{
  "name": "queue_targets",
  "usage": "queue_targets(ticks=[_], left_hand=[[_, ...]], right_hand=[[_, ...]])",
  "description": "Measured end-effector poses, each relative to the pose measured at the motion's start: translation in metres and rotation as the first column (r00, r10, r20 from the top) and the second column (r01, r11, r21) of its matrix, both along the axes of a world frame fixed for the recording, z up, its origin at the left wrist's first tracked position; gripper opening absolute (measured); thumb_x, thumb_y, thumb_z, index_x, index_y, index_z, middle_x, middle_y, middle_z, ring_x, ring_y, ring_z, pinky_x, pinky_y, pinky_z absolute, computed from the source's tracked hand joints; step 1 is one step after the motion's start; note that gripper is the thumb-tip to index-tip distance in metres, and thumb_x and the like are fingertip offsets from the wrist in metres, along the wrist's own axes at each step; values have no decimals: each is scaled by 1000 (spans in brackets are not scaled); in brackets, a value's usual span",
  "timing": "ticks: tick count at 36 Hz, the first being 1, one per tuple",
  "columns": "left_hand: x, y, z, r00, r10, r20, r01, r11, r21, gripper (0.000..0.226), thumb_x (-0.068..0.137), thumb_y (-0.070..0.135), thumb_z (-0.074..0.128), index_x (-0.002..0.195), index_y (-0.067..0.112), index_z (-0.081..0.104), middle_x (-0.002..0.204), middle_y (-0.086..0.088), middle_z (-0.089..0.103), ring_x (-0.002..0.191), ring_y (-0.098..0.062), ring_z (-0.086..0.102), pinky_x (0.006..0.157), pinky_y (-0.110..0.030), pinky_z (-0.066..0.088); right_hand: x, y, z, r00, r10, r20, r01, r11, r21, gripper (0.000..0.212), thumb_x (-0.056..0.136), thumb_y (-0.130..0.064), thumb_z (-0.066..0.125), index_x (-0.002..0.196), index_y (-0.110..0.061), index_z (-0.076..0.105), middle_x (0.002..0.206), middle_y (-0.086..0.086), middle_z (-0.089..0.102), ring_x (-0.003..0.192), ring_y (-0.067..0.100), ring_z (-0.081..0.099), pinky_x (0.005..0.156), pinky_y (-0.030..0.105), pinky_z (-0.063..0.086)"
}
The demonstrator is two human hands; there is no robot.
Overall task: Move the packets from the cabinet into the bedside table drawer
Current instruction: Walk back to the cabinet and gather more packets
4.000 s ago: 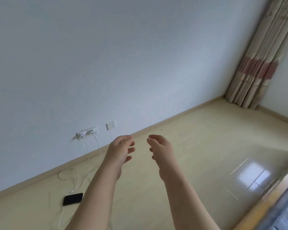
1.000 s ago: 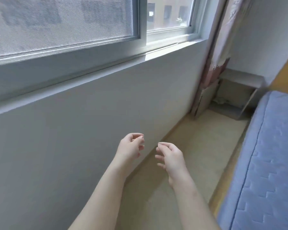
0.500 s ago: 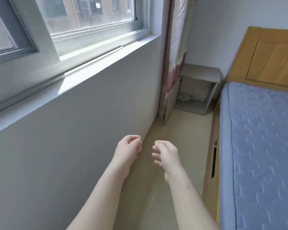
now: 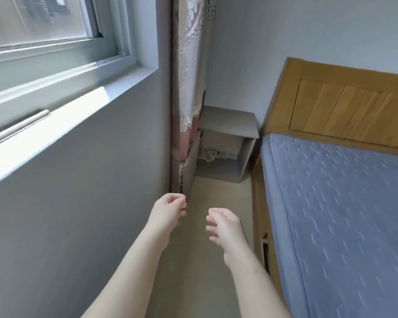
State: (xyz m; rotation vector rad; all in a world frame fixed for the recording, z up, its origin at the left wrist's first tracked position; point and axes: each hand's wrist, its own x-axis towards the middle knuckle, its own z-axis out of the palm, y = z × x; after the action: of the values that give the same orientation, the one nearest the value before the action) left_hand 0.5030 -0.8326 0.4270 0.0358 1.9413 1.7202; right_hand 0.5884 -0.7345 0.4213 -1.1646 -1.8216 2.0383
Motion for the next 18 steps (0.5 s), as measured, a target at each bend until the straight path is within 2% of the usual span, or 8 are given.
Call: queue_targets(ticks=[2,5,9,12,18], left_hand=[[-34,34,4,999,-33,-8,33,999,-1,13,95,18,48,88,21,59,88,3,61,78,-13,56,72,-25,45],[-72,83,5,994,-105,14,105,994,-14,12,95,21,49,88,23,59,89,5,61,80,-12,58,84,-31,47],[-121,138,-3,989,-141,33,143,989,-46,13,95,21,49,86,23,58,83,7,60,78,-12,57,88,-33,46],[-159,179,-14,988,-149,32,151,987,-60,13,95,21,50,85,23,58,82,7,60,78,-12,58,90,-35,46],[-243,284,-37,994,-99,42,102,992,-70,13,95,21,50,85,23,57,83,6,60,80,-12,58,91,-35,46]], right_hand=[[-29,30,6,999,-45,-3,45,999,10,14,94,-18,49,84,-26,56,100,-1,60,89,16,57,70,25,45],[-62,73,5,994,-105,24,106,994,-10,15,93,-17,49,84,-26,57,103,-1,60,90,17,58,75,28,45],[-104,131,-9,981,-189,39,191,980,-51,15,93,-15,50,83,-24,58,102,3,61,89,20,59,73,29,45],[-142,172,-19,983,-180,42,182,981,-64,14,93,-16,50,84,-24,59,103,2,61,92,20,59,76,30,46],[-229,280,-33,993,-111,41,113,992,-49,15,93,-16,49,83,-24,57,100,1,60,89,18,57,67,25,43]])
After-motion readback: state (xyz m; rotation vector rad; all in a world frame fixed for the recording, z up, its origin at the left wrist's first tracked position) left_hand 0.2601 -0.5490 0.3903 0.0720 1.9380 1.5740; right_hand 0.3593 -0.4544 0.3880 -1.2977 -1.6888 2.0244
